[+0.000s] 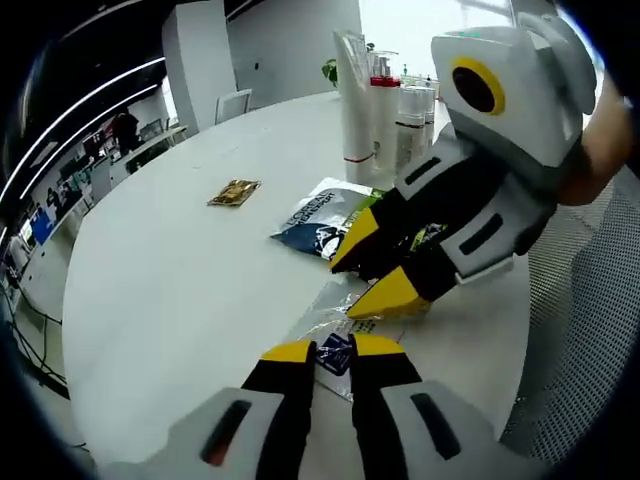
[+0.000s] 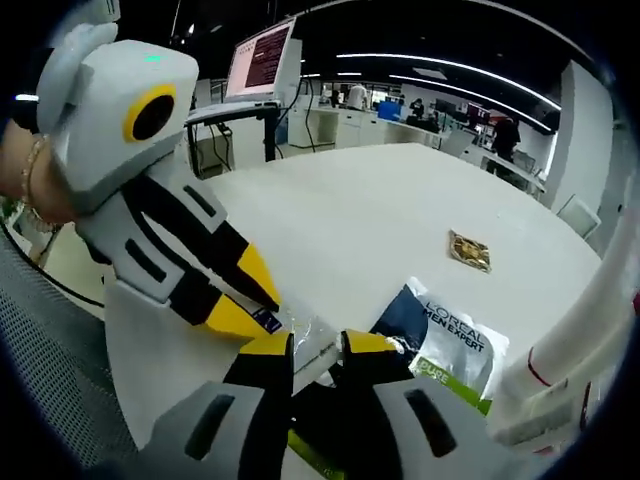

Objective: Arrange the skincare products in the storage area until every visible bottle or jar stands upright without overlapping.

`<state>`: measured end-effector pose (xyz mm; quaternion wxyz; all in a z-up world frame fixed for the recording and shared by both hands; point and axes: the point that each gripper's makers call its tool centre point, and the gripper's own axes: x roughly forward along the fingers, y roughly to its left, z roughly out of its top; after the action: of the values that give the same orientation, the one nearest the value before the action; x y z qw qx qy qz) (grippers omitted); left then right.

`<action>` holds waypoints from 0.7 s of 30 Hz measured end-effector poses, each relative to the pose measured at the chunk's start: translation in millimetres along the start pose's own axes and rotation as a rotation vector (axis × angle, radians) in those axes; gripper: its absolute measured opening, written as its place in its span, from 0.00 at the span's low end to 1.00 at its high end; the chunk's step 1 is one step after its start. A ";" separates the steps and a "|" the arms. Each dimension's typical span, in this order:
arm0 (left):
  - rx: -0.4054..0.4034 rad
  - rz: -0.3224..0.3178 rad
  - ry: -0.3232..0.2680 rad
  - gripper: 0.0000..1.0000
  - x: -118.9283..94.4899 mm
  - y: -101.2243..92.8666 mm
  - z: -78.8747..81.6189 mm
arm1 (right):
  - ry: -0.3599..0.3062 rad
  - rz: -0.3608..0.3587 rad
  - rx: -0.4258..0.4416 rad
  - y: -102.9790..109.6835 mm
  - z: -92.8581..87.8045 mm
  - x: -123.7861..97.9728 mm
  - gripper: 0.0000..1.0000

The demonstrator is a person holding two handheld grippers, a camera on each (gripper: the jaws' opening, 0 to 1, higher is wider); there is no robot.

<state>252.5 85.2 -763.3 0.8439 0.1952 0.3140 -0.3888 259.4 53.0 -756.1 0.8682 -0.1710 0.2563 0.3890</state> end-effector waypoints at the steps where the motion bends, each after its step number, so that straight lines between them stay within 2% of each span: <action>1: -0.002 0.001 0.001 0.13 -0.4 -0.8 0.6 | -0.004 0.001 0.002 0.4 0.5 -2.0 0.21; 6: -0.004 0.006 0.006 0.13 -0.8 -0.7 1.1 | -0.024 -0.002 0.018 -0.9 0.6 -11.7 0.28; 16: -0.005 0.018 0.008 0.20 -1.8 5.4 2.6 | -0.023 -0.018 0.055 -7.6 -7.2 -33.1 0.30; 21: -0.006 0.033 0.006 0.22 -6.1 7.1 7.1 | -0.032 -0.012 0.066 -8.8 -7.4 -40.9 0.36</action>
<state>257.7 88.8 -753.4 0.8498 0.1991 0.3144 -0.3734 240.6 19.7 -737.6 0.8796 -0.1377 0.2541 0.3778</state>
